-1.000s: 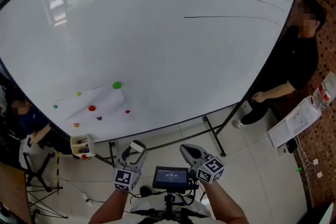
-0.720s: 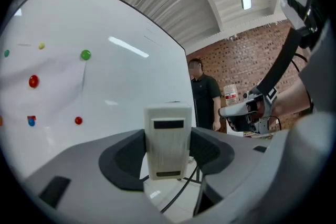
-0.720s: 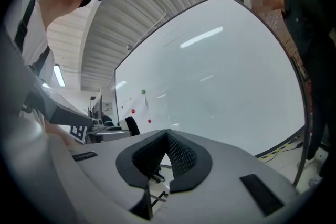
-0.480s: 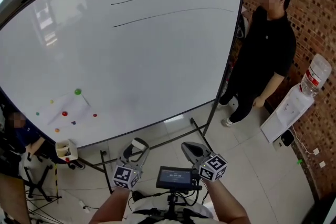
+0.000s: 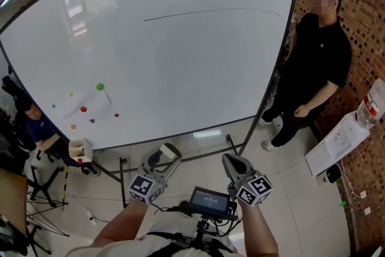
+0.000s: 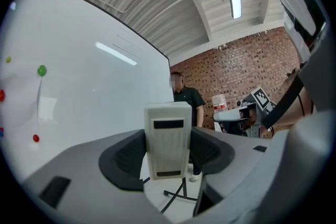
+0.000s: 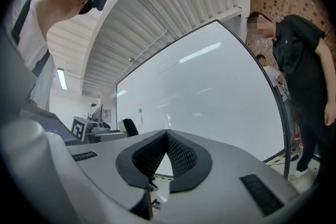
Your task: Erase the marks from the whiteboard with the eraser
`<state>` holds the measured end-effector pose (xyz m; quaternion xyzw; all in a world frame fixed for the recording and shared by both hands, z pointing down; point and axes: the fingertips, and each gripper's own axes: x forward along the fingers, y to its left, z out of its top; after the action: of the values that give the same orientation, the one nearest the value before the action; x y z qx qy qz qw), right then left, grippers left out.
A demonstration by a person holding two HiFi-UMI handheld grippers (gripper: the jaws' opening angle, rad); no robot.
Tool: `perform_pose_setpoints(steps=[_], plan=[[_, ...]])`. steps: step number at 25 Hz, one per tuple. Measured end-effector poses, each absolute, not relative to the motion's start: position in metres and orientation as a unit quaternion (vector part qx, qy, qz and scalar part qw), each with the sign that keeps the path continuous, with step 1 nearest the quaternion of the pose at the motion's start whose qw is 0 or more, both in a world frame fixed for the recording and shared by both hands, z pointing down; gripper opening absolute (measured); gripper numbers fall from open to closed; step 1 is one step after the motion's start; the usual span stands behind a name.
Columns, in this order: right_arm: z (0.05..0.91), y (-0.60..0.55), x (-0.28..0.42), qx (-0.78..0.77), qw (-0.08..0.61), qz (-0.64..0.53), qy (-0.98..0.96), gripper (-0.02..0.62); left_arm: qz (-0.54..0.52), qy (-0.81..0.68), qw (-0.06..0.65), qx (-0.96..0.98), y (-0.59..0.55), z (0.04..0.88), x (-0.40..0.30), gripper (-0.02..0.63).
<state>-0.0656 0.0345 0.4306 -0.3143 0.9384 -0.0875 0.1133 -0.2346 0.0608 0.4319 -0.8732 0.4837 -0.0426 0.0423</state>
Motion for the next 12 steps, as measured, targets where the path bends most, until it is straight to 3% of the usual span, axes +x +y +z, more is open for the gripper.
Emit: perform_pose_setpoints(steps=[6, 12], plan=[[0.412, 0.015, -0.064, -0.317, 0.129, -0.076, 0.937, 0.015, -0.052, 0.491, 0.078, -0.866, 0.027, 0.404, -0.230, 0.279], [0.383, -0.022, -0.056, -0.333, 0.129, -0.044, 0.933, 0.015, -0.081, 0.493, 0.197, -0.844, -0.023, 0.341, -0.230, 0.279]])
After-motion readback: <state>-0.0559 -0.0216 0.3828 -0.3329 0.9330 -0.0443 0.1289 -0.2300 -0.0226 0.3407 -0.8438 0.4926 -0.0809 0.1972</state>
